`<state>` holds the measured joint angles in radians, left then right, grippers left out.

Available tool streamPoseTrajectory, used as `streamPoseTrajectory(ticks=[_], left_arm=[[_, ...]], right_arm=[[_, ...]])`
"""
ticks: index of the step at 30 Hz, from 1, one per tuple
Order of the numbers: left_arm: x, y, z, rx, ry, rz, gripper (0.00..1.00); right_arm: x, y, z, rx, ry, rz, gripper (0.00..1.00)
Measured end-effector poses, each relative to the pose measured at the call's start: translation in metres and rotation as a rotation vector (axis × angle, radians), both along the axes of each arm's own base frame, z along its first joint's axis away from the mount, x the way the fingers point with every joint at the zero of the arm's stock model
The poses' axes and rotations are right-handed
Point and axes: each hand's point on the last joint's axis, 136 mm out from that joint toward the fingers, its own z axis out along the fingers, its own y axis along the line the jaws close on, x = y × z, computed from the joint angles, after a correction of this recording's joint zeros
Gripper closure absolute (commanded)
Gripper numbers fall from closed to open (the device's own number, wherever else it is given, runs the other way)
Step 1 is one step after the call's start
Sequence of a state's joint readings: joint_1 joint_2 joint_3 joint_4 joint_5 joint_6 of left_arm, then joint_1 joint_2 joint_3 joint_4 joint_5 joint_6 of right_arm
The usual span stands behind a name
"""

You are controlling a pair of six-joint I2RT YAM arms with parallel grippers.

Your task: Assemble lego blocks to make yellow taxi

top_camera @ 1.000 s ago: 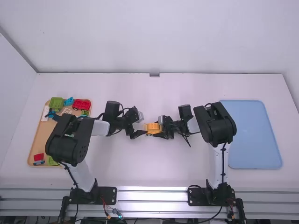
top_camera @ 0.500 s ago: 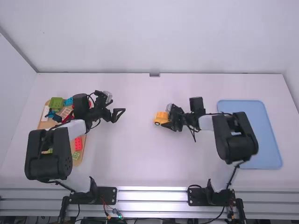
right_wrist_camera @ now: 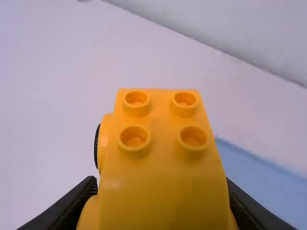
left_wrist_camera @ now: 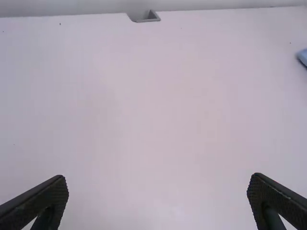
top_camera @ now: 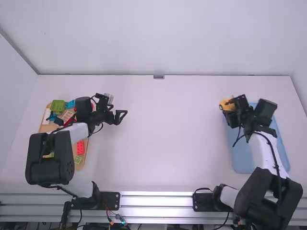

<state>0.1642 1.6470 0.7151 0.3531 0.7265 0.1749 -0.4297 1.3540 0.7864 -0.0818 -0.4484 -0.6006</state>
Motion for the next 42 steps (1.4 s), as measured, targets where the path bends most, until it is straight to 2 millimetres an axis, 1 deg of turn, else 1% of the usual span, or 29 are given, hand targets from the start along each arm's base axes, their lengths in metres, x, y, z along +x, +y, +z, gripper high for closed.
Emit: streamPoseTrajectory(ticks=[1, 2, 3, 4, 5, 6, 7, 8, 12, 14, 15, 17, 18, 19, 20, 23, 25, 28, 30, 31, 34, 35, 36, 37, 38, 39, 40, 41, 42], left_arm=[[0.000, 0.000, 0.000, 0.000, 0.000, 0.000, 0.01], [0.000, 0.000, 0.000, 0.000, 0.000, 0.000, 0.01], [0.000, 0.000, 0.000, 0.000, 0.000, 0.000, 0.01], [0.000, 0.000, 0.000, 0.000, 0.001, 0.000, 0.01], [0.000, 0.000, 0.000, -0.001, 0.002, 0.000, 0.01], [0.000, 0.001, -0.001, -0.001, 0.005, 0.006, 0.01], [0.000, 0.001, -0.001, -0.003, 0.010, 0.014, 0.01], [0.002, 0.004, -0.003, -0.004, 0.024, 0.040, 0.01], [0.005, 0.015, -0.010, -0.002, 0.075, 0.132, 0.01], [0.005, 0.018, -0.012, 0.001, 0.091, 0.154, 0.01], [0.004, 0.020, -0.014, -0.001, 0.103, 0.169, 0.01], [0.005, 0.022, -0.015, -0.001, 0.109, 0.183, 0.01], [0.005, 0.022, -0.015, -0.002, 0.112, 0.190, 0.01], [0.005, 0.023, -0.015, -0.004, 0.116, 0.196, 0.01], [0.005, 0.023, -0.015, -0.005, 0.117, 0.199, 0.01], [0.005, 0.021, -0.017, 0.001, 0.128, 0.205, 0.01], [0.002, 0.016, -0.019, 0.020, 0.143, 0.207, 0.01], [0.000, 0.009, -0.013, 0.061, 0.138, 0.217, 0.01], [-0.002, -0.001, 0.004, 0.095, 0.103, 0.215, 0.01], [-0.003, -0.004, 0.010, 0.103, 0.088, 0.214, 0.01], [-0.011, -0.021, 0.058, 0.127, -0.031, 0.206, 0.01], [-0.011, -0.021, 0.058, 0.127, -0.031, 0.206, 0.01], [-0.015, -0.026, 0.078, 0.126, -0.081, 0.202, 0.01], [-0.019, -0.028, 0.090, 0.125, -0.108, 0.200, 0.01], [-0.022, -0.029, 0.097, 0.123, -0.123, 0.199, 0.01], [-0.028, -0.031, 0.112, 0.120, -0.158, 0.198, 0.01], [-0.032, -0.031, 0.123, 0.116, -0.185, 0.200, 0.01], [-0.039, -0.031, 0.137, 0.112, -0.220, 0.204, 0.01], [-0.041, -0.031, 0.141, 0.111, -0.229, 0.205, 0.01]], right_arm=[[-0.003, -0.015, -0.004, 0.008, 0.001, -0.062, 0.68], [-0.007, -0.033, -0.011, 0.019, 0.005, -0.136, 0.66], [-0.010, -0.041, -0.015, 0.027, 0.007, -0.172, 0.66], [-0.015, -0.058, -0.028, 0.041, 0.016, -0.242, 0.66], [-0.017, -0.064, -0.035, 0.050, 0.020, -0.270, 0.66], [-0.020, -0.071, -0.048, 0.069, 0.036, -0.311, 0.66], [-0.022, -0.075, -0.057, 0.079, 0.048, -0.335, 0.66], [-0.027, -0.079, -0.073, 0.098, 0.082, -0.375, 0.65], [-0.042, -0.087, -0.116, 0.121, 0.206, -0.474, 0.66], [-0.046, -0.089, -0.126, 0.116, 0.239, -0.501, 0.66], [-0.050, -0.092, -0.134, 0.110, 0.267, -0.523, 0.64], [-0.053, -0.094, -0.143, 0.104, 0.292, -0.542, 0.54], [-0.055, -0.095, -0.145, 0.105, 0.299, -0.553, 0.35], [-0.057, -0.097, -0.147, 0.106, 0.308, -0.568, 0.21], [-0.058, -0.098, -0.148, 0.106, 0.313, -0.578, 0.00], [-0.061, -0.101, -0.150, 0.114, 0.324, -0.612, 0.02], [-0.064, -0.097, -0.150, 0.123, 0.345, -0.619, 0.02], [-0.067, -0.088, -0.136, 0.118, 0.349, -0.610, 0.02], [-0.062, -0.079, -0.110, 0.100, 0.302, -0.587, 0.02], [-0.060, -0.077, -0.104, 0.096, 0.289, -0.581, 0.02], [-0.059, -0.055, -0.061, 0.070, 0.213, -0.523, 0.02], [-0.059, -0.055, -0.061, 0.070, 0.213, -0.523, 0.02], [-0.059, -0.045, -0.044, 0.061, 0.173, -0.500, 0.02], [-0.059, -0.040, -0.033, 0.055, 0.148, -0.484, 0.02], [-0.059, -0.035, -0.025, 0.050, 0.128, -0.471, 0.02], [-0.060, -0.025, -0.011, 0.045, 0.091, -0.446, 0.02], [-0.061, -0.019, -0.001, 0.040, 0.067, -0.427, 0.02], [-0.062, -0.007, 0.013, 0.037, 0.026, -0.392, 0.02], [-0.063, -0.002, 0.019, 0.038, 0.007, -0.374, 0.02]])
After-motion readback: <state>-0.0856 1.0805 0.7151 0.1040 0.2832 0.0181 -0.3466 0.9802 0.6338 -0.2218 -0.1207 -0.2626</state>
